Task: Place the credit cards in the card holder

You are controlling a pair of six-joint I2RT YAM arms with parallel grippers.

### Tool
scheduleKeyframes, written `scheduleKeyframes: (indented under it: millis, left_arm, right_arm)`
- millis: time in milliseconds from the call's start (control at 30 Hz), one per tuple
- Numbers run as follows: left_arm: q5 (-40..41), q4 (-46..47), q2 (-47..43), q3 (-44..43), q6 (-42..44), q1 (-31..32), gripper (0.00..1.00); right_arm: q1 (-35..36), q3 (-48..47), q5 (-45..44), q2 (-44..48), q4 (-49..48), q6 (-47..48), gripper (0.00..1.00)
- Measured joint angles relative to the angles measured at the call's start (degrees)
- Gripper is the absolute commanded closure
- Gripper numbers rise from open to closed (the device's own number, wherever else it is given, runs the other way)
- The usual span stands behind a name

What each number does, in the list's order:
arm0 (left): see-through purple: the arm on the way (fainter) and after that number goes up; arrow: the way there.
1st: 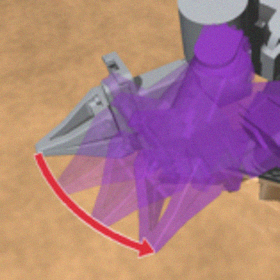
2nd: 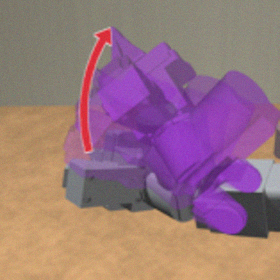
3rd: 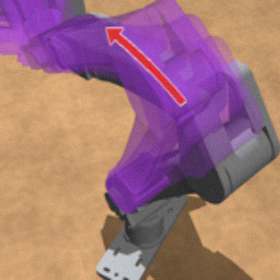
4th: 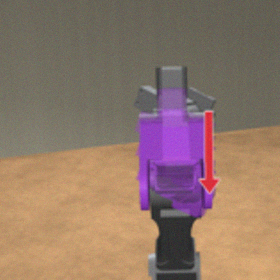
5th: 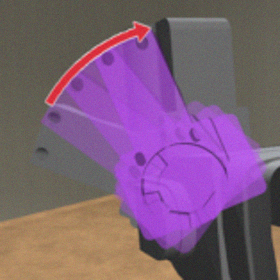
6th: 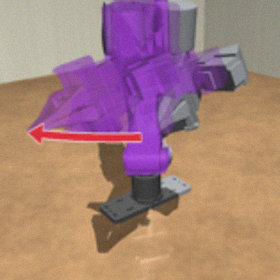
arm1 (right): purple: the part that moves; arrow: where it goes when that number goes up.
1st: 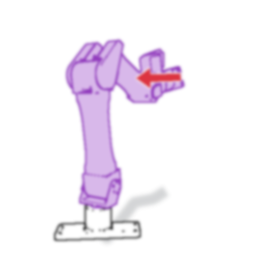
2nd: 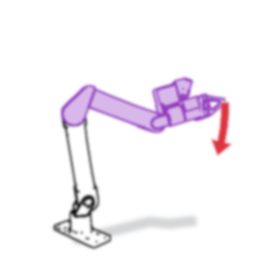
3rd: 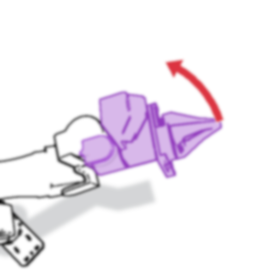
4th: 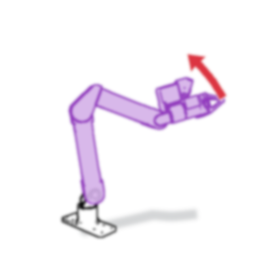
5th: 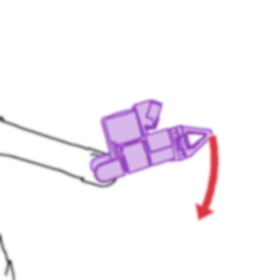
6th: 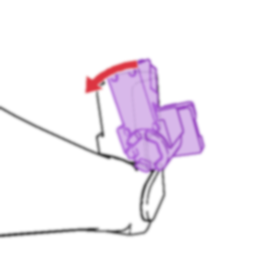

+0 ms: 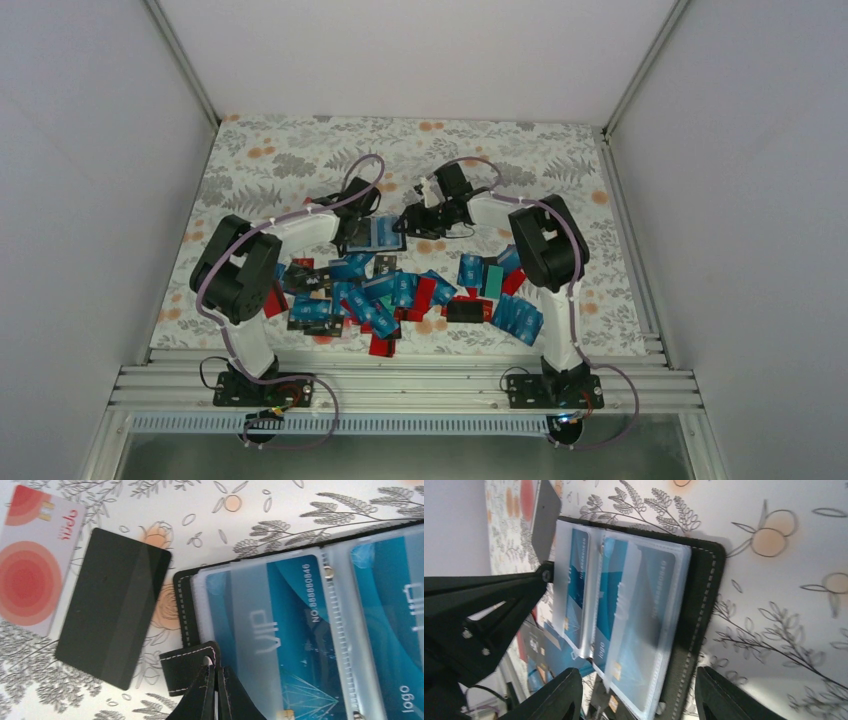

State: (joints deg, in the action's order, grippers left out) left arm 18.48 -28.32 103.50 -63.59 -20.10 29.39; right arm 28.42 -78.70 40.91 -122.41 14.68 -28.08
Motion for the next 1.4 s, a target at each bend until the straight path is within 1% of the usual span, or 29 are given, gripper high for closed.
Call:
scheduleKeyframes:
  millis: [233, 600, 800, 1133, 1400]
  left_arm:
    - [-4.94, 3.06, 0.00, 1.44, 0.17, -0.04, 0.98]
    - [-9.53, 4.04, -0.17, 1.46, 0.11, -0.48, 0.98]
    - [-12.24, 4.02, -0.81, 1.44, -0.07, -0.46, 0.98]
    - [-15.56, 3.82, -1.27, 0.79, -0.55, -0.37, 0.98]
    - [-18.27, 4.48, -3.69, 0.66, -1.25, -0.35, 0.98]
  right_arm:
    - [-0.04, -1.31, 6.03, -2.16, -1.27, -2.78, 0.42]
    - [-0.13, -1.31, 10.19, -2.25, -1.16, -4.13, 0.44]
    - [-0.13, -1.29, 10.60, -1.57, -1.14, -4.48, 0.45]
    - [-0.13, -1.22, 10.78, 2.62, -1.16, -4.39, 0.46]
    - [-0.09, -1.16, 10.78, 3.23, -1.20, -4.24, 0.46]
